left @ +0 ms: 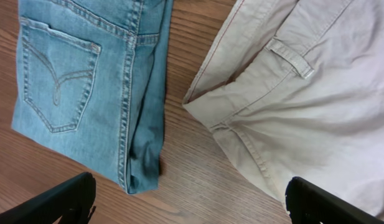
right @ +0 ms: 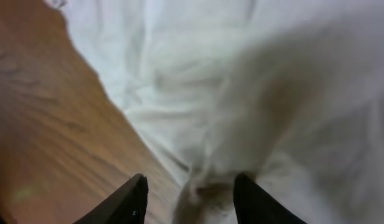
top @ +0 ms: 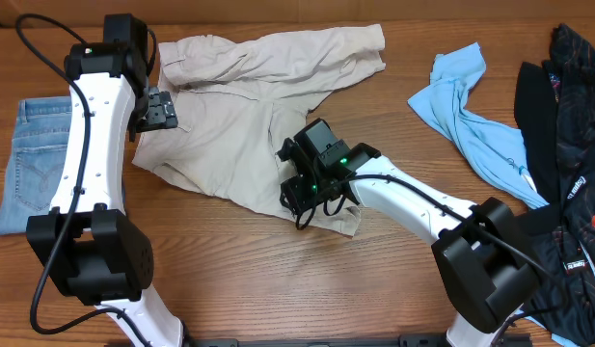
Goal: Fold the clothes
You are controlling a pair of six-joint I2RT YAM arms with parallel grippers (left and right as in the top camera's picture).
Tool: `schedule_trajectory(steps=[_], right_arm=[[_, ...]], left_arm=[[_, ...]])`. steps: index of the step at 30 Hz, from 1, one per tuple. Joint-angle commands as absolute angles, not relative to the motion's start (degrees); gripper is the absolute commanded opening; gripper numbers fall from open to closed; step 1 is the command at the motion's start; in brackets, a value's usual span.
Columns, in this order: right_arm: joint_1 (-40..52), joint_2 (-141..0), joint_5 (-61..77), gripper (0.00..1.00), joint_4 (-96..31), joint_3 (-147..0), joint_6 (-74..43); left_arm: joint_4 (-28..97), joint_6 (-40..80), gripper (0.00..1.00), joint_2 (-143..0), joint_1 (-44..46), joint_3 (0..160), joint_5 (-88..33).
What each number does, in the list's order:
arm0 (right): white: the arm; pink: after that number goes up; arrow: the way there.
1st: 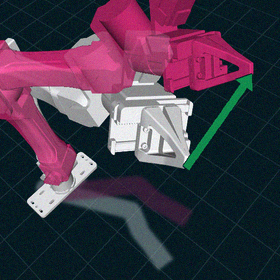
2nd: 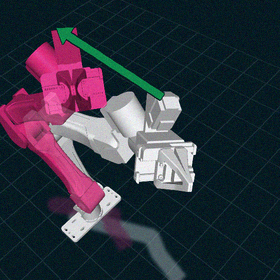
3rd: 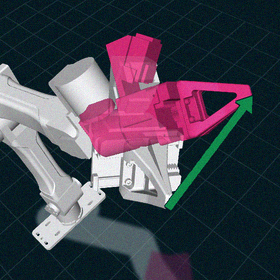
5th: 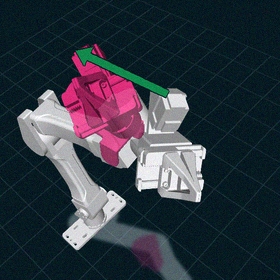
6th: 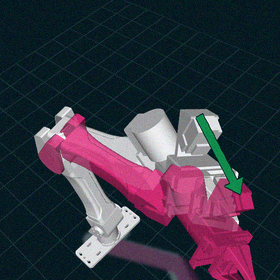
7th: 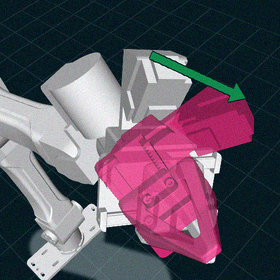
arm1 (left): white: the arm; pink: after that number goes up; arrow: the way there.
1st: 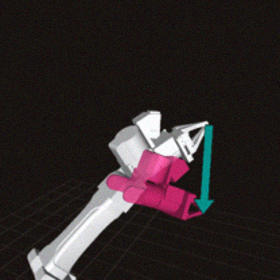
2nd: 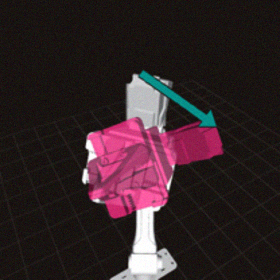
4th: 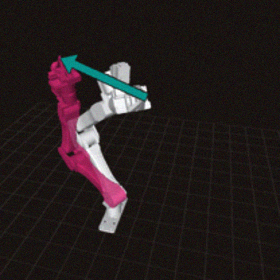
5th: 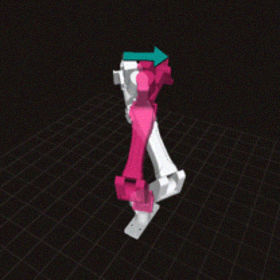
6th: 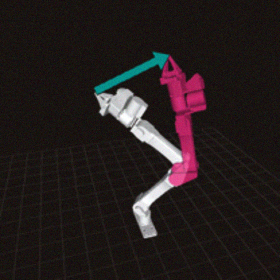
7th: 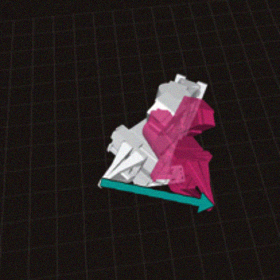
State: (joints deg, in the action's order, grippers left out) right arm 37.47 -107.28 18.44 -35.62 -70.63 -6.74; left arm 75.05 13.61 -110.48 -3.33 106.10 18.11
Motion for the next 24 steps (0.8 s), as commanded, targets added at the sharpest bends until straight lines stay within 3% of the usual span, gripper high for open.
schedule_trajectory(steps=[1, 6, 12, 14, 18, 24], right_arm=[[37.2, -107.4, 14.3, 0.48, -35.4, -70.0, -11.2], [37.2, -107.5, 14.0, 0.39, -35.4, -70.0, -11.2], [37.2, -107.5, 14.0, 0.18, -35.6, -70.0, -11.2], [37.2, -107.5, 14.0, 0.04, -35.6, -70.0, -11.2], [36.1, -107.2, 9.3, 0.04, -36.8, -71.0, -12.5], [25.9, -102.7, -21.6, 0.04, -49.9, -84.5, -12.5]], left_arm=[[74.9, 14.8, 1.0, -109.4, -3.3, 105.7, 16.9], [74.8, 14.8, 1.0, -109.4, -3.3, 105.7, 16.9], [74.7, 14.8, 1.0, -109.4, -3.3, 105.7, 16.9], [74.7, 14.8, 1.0, -109.4, -3.4, 105.7, 16.9], [74.7, 14.5, 1.0, -109.4, -3.4, 105.7, 16.9], [74.5, 14.2, 1.0, -109.4, -3.4, 105.7, 16.9]])
